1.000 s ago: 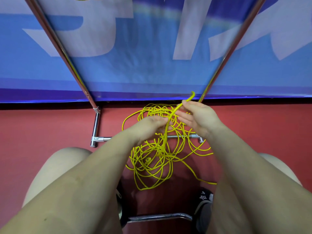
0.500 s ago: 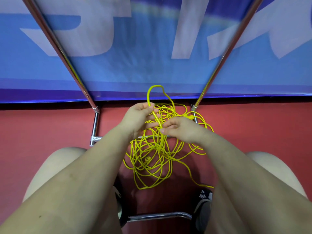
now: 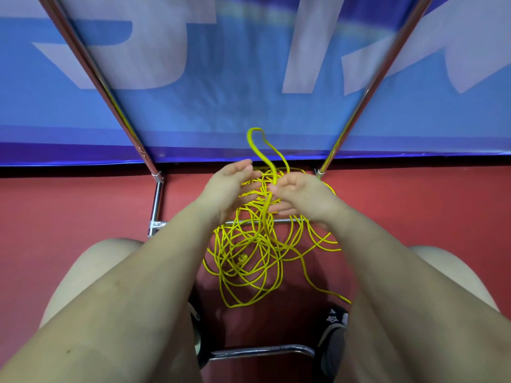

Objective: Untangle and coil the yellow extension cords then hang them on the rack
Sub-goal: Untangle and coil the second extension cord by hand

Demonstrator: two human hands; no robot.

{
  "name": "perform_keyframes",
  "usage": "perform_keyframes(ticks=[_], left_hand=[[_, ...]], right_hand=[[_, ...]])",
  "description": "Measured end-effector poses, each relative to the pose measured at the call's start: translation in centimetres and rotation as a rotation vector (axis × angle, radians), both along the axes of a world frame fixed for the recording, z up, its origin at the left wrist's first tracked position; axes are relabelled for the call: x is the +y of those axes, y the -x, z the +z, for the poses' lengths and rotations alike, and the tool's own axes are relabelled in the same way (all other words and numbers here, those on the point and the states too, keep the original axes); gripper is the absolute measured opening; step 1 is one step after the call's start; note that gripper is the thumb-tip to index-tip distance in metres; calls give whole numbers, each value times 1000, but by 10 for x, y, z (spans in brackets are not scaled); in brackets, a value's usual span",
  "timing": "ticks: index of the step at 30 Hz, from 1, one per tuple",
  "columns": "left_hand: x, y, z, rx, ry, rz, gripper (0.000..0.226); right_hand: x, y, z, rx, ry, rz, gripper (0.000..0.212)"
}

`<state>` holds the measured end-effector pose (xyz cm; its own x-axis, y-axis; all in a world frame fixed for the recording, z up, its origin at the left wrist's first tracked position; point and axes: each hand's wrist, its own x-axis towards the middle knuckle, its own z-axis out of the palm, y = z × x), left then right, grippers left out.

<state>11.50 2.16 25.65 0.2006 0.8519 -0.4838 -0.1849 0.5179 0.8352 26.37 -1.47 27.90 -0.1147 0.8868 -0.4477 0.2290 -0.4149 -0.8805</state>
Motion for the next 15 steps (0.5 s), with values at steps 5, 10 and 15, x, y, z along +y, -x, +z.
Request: perform_keyframes(ticks=[5,10,15], left_hand=[[-15,-8,-10,239,-46,-425,23],[-15,-8,-13,291,-182,-397,11],[-15,-9,-9,255,-205,-269,9]], right_hand=[[11,-15,5,354,69,-501,5],[12,-15,5,535,108,-508,5],[9,-13,5,268,70,-299,15]])
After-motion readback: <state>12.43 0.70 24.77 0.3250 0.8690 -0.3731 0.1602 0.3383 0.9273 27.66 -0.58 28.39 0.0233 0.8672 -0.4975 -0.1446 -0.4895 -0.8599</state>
